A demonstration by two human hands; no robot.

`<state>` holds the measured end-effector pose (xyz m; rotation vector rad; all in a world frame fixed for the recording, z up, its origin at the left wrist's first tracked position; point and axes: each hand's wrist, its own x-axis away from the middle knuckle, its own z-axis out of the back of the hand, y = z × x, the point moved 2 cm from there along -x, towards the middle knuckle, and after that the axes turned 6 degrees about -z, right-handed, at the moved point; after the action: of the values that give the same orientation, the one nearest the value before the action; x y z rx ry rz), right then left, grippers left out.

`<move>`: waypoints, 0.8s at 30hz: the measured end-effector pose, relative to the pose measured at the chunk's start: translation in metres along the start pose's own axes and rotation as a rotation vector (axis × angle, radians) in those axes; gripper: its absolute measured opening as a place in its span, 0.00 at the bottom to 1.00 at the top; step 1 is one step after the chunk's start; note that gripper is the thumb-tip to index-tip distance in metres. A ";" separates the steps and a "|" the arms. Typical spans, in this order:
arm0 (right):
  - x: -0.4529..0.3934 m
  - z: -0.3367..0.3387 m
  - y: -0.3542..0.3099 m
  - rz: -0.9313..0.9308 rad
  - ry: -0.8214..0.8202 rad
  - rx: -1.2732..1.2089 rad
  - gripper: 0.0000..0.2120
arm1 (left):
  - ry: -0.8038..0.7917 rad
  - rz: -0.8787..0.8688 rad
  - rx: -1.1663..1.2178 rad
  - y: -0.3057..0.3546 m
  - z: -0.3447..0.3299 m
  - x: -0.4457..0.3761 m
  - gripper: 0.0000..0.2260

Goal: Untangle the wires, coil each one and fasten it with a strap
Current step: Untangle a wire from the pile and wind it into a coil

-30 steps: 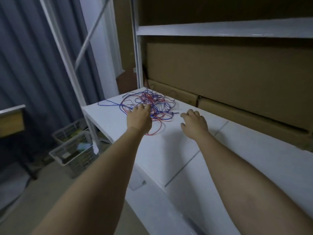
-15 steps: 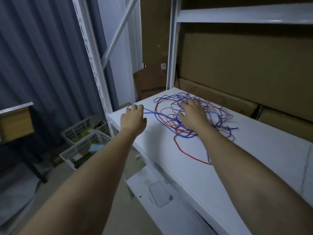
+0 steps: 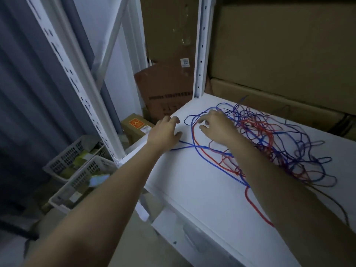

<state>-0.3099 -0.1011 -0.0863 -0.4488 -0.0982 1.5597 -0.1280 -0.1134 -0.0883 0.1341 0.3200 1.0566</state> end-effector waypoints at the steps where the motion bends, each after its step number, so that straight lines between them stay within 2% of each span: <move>1: 0.004 -0.001 -0.002 -0.003 0.005 -0.027 0.11 | -0.026 -0.040 0.011 0.000 -0.005 -0.005 0.19; 5: 0.030 0.005 0.001 -0.071 0.077 -0.116 0.09 | -0.067 -0.231 0.083 0.010 -0.024 -0.018 0.16; 9: 0.089 0.011 0.015 -0.287 0.257 -0.059 0.10 | -0.022 -0.462 0.251 0.030 -0.041 -0.010 0.15; 13: 0.161 0.007 0.011 -0.502 0.411 0.008 0.11 | 0.027 -0.672 0.389 0.053 -0.054 0.011 0.22; 18: 0.215 -0.009 -0.006 -0.666 0.450 -0.012 0.11 | -0.023 -0.671 0.516 0.055 -0.064 0.021 0.27; 24: 0.209 -0.012 -0.021 -0.640 0.436 0.002 0.15 | -0.067 -0.640 0.496 0.046 -0.066 0.025 0.26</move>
<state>-0.2808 0.1011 -0.1364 -0.6695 0.0917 0.8138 -0.1763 -0.0717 -0.1436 0.4772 0.5179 0.3228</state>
